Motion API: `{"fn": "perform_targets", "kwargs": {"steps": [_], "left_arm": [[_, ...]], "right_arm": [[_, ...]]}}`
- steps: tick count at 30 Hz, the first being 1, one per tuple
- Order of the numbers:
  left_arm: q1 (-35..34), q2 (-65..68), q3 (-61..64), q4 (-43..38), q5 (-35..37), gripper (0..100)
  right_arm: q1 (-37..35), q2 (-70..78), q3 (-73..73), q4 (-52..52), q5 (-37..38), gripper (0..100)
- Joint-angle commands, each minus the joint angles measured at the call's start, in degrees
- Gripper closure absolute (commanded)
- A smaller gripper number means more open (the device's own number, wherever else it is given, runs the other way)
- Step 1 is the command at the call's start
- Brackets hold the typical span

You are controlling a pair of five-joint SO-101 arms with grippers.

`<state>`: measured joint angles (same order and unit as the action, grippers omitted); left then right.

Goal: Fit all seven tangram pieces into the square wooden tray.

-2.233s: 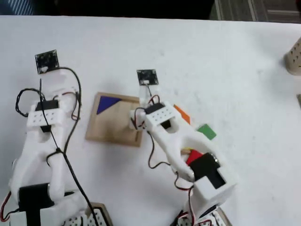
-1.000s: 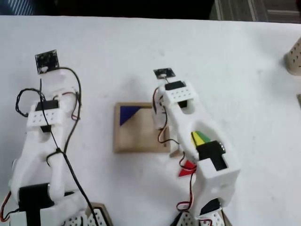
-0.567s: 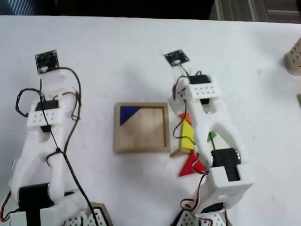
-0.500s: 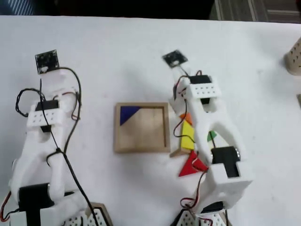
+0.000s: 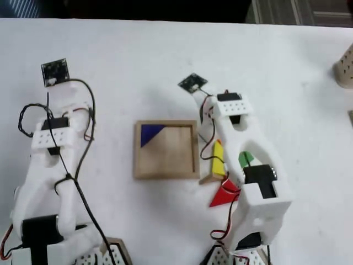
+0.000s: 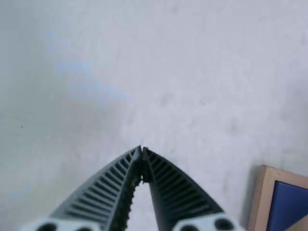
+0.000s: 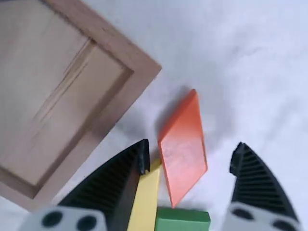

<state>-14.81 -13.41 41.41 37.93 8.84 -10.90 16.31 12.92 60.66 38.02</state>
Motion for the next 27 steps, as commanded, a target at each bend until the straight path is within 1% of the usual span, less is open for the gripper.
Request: {"fn": "perform_targets", "kwargs": {"steps": [1, 5, 12, 15, 19, 20, 24, 27], "left_arm": [[-0.31, -1.71, -0.26, -1.49, 0.0, 97], [-0.31, -1.71, -0.26, -1.49, 0.0, 97], [-0.31, -1.8, -0.18, -1.49, 0.0, 97], [-0.31, -1.89, -0.09, -1.49, 0.0, 97], [-0.31, -1.8, -0.09, -1.49, 0.0, 97], [-0.31, -1.8, -0.09, -1.49, 0.0, 97], [-0.31, -1.8, -0.09, -1.49, 0.0, 97], [-0.31, -1.8, 0.0, -1.49, 0.0, 97]], "right_arm": [[0.04, -3.12, 0.0, -1.98, 3.43, 74.1], [0.31, -0.84, 1.23, -6.46, 4.04, 80.7], [0.31, 0.57, 0.88, -6.64, 4.04, 93.0], [0.31, 0.57, 0.88, -6.64, 4.04, 95.7], [0.31, 0.57, 0.53, -6.9, 3.52, 95.7], [0.31, 0.66, -0.35, -6.9, 2.29, 95.7], [3.21, 1.01, -4.57, -6.73, -10.81, 95.7], [6.29, 1.1, -6.51, -6.73, -17.76, 96.1]]}}
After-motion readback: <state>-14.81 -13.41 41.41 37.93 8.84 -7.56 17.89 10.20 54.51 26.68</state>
